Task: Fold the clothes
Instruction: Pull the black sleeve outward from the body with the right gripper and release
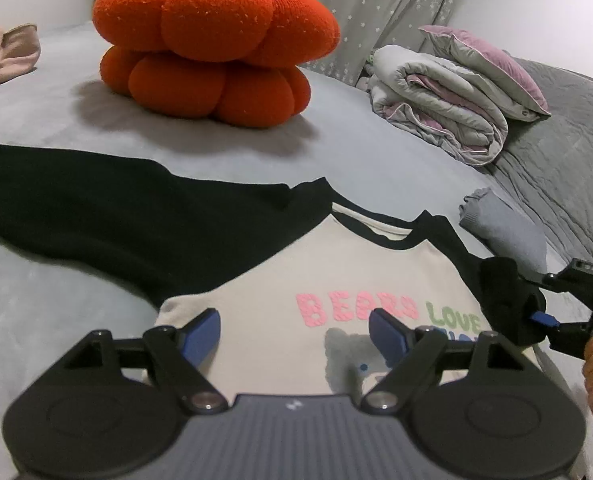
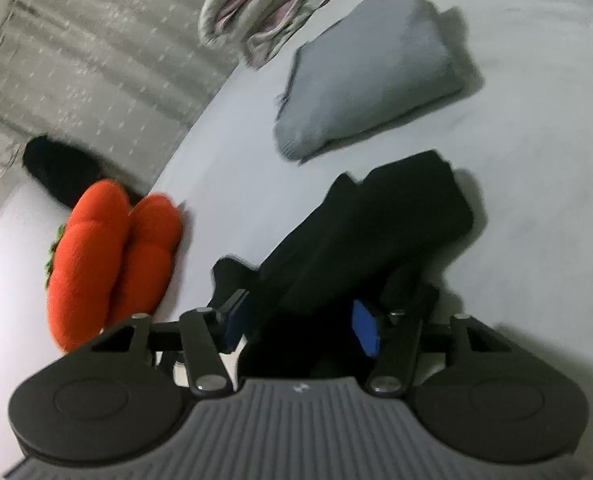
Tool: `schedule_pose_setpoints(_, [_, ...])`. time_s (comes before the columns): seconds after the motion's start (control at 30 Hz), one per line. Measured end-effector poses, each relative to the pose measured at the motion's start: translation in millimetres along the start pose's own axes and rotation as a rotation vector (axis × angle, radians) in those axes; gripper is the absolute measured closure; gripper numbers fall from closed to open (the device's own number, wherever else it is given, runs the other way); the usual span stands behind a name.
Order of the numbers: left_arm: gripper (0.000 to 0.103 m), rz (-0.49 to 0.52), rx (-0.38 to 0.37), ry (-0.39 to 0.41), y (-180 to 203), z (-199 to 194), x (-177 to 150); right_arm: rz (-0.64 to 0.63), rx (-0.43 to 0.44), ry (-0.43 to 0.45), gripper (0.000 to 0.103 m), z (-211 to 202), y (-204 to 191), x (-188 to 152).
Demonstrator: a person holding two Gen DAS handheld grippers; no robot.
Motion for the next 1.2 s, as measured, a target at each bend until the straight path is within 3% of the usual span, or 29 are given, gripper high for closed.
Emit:
schedule_pose_setpoints(0.03, [0.021,-0.001,-0.002,-0.001,0,0,0,0.014,-0.008,0.015,0.056,0,4,1])
schedule_pose_setpoints(0.1, [0.021,-0.004,-0.006,-0.002,1,0,1,0.034,-0.015,0.048,0.076,0,12,3])
schedule_pose_setpoints(0.2, [0.021,-0.010,-0.011,-0.003,1,0,2,0.036,-0.023,0.093,0.090,-7,20,5])
schedule_pose_setpoints(0.37, [0.021,-0.027,-0.024,-0.007,2,-1,4,-0.063,-0.080,0.181,0.092,-29,13,22])
schedule_pose_setpoints(0.83, [0.021,-0.069,-0.032,-0.003,-2,-2,10,-0.517,-0.493,0.367,0.092,-42,-8,98])
schedule_pose_setpoints(1.2, [0.021,-0.083,-0.024,-0.015,-6,4,12,-0.613,-0.794,0.334,0.093,-45,44,123])
Point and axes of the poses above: each gripper's, at about its wrist camera, not at the fingertips, and z roughly the way its jaws point, y to its right, x to its top, the point moved 2 cm from there along z, roughly the way its jaws point, and after that the axes turned 13 degrees about -z, right-handed, at the moved point
